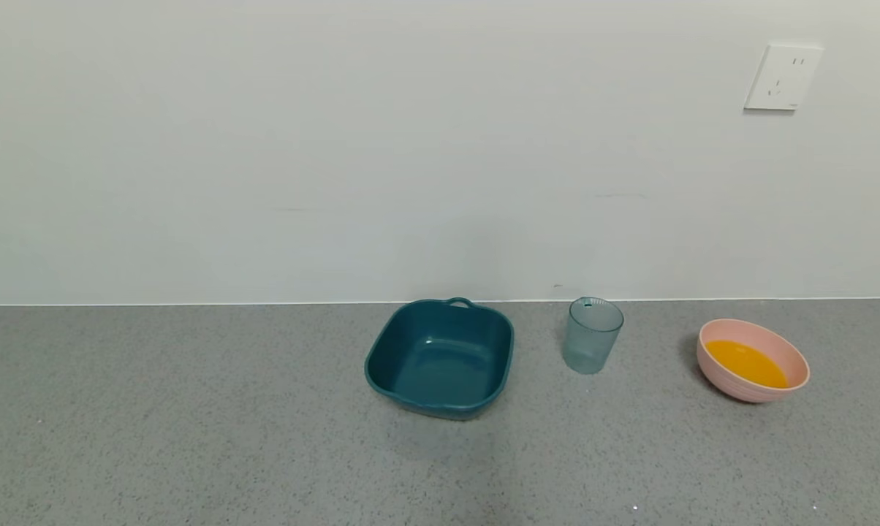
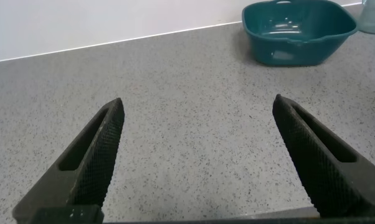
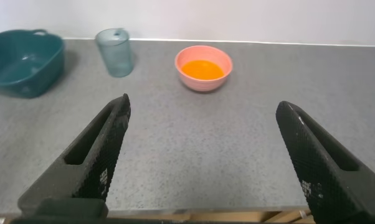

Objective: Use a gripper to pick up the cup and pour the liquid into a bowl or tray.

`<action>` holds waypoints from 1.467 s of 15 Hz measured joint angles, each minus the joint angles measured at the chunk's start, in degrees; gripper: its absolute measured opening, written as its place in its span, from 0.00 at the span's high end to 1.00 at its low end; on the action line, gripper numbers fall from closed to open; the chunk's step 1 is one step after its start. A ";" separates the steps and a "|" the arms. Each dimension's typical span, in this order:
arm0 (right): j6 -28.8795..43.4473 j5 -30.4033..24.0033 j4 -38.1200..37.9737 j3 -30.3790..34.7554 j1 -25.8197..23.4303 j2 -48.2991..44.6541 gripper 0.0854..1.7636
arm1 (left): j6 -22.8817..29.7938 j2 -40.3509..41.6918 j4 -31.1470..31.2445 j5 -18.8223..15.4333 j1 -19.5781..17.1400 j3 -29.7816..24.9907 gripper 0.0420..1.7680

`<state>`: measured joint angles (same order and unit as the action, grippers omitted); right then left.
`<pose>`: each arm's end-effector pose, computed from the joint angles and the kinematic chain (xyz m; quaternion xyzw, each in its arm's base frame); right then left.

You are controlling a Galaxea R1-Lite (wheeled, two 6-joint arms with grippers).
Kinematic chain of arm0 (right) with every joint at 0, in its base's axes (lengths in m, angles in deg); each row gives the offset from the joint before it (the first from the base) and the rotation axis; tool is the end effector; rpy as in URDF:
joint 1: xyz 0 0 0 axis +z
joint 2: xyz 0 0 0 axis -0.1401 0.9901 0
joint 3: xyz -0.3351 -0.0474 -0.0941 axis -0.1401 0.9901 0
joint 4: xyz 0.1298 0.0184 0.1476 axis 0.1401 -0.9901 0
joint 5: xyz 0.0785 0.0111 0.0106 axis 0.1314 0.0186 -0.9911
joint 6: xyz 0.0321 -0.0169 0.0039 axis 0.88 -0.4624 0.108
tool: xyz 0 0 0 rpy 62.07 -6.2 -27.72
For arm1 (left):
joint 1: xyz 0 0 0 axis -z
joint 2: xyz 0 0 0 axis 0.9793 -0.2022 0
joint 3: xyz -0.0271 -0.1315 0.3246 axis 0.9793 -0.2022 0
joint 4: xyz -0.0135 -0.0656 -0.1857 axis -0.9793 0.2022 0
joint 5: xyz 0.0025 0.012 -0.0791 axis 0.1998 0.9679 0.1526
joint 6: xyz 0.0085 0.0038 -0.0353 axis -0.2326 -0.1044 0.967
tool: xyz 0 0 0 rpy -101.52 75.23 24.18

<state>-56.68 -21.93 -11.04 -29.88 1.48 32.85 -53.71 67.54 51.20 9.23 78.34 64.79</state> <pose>-0.0795 -0.0220 0.2322 -0.0030 0.0543 -0.0359 0.9979 -0.0524 -0.0018 0.0753 0.0473 -0.0003 -0.0236 0.9986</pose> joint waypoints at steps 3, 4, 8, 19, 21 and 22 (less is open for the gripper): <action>-0.15 0.98 0.24 -0.09 -1.68 -1.22 0.04 | 0.00 0.00 0.01 0.00 0.00 0.00 0.03; -0.20 0.98 0.38 -0.11 -2.68 -1.41 0.04 | -0.02 0.00 0.00 -0.02 0.00 0.00 0.03; -0.41 -3.80 0.35 0.94 -8.06 -3.04 0.04 | 0.00 0.00 -0.02 0.00 -0.02 0.00 0.03; -1.12 -12.26 8.29 15.36 -10.26 -14.92 0.04 | 0.00 0.00 0.01 0.02 0.00 0.00 0.03; -1.05 -12.20 13.92 19.76 -10.19 -16.37 0.04 | 0.00 0.00 0.00 0.00 -0.02 0.00 0.03; -1.10 -12.18 17.03 21.99 -10.17 -16.76 0.04 | 0.00 0.00 0.00 0.00 0.00 0.00 0.03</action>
<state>-57.78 -34.11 5.99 -7.89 -8.69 16.09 -53.71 67.54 51.20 9.23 78.34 64.79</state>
